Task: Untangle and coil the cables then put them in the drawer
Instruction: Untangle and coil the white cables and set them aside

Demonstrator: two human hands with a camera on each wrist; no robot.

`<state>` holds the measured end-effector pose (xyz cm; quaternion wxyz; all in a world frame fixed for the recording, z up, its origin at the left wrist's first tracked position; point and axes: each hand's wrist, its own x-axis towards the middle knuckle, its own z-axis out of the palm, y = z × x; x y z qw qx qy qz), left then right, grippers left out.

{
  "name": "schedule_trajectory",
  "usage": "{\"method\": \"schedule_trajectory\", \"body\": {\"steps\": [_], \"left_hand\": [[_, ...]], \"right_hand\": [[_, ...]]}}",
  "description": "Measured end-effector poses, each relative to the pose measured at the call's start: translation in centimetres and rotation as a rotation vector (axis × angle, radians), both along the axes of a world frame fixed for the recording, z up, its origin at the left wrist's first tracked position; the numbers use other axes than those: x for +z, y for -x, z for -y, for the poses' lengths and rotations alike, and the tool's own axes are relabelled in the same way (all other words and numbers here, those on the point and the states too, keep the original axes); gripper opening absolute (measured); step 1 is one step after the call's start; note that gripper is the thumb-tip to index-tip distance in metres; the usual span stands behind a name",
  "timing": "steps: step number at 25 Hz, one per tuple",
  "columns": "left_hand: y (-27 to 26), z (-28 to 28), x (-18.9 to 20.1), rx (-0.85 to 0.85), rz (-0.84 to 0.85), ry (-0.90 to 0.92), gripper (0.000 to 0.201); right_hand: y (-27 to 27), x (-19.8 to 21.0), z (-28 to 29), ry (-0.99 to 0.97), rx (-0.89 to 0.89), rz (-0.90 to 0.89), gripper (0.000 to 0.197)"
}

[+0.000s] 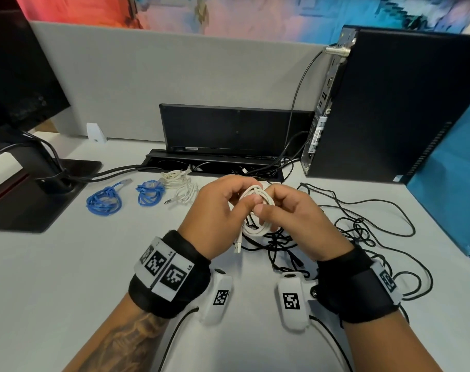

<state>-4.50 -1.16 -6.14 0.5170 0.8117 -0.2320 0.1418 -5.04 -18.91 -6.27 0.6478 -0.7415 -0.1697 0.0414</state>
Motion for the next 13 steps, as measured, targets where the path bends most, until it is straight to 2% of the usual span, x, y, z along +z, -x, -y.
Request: {"method": "schedule_trajectory", "body": {"steps": [3, 6, 8, 11, 13], "left_hand": [[-0.56, 0.17, -0.70, 0.093, -0.010, -0.049, 0.010], [-0.99, 0.04, -1.14, 0.153, -0.072, -0.053, 0.013], [-0.94, 0.07, -1.08, 0.146, -0.109, -0.034, 0.018], [-0.76, 0.20, -0.69, 0.129, -0.135, 0.019, 0.027], [-0.65, 0.26, -0.52, 0.086, -0.187, 0.088, 0.028]], "right_hand": [[-0.19, -0.30, -0.02, -0.033, -0.088, 0.023, 0.025], [-0.01, -0.48, -0.46, 0.003, -0.035, 0.079, 0.028], [0.03, -0.49, -0.62, 0.010, -0.054, 0.115, 0.027], [0.09, -0.28, -0.72, 0.021, -0.157, 0.169, 0.011], [0.23, -0.10, -0.70, 0.038, -0.217, 0.207, 0.011]]}}
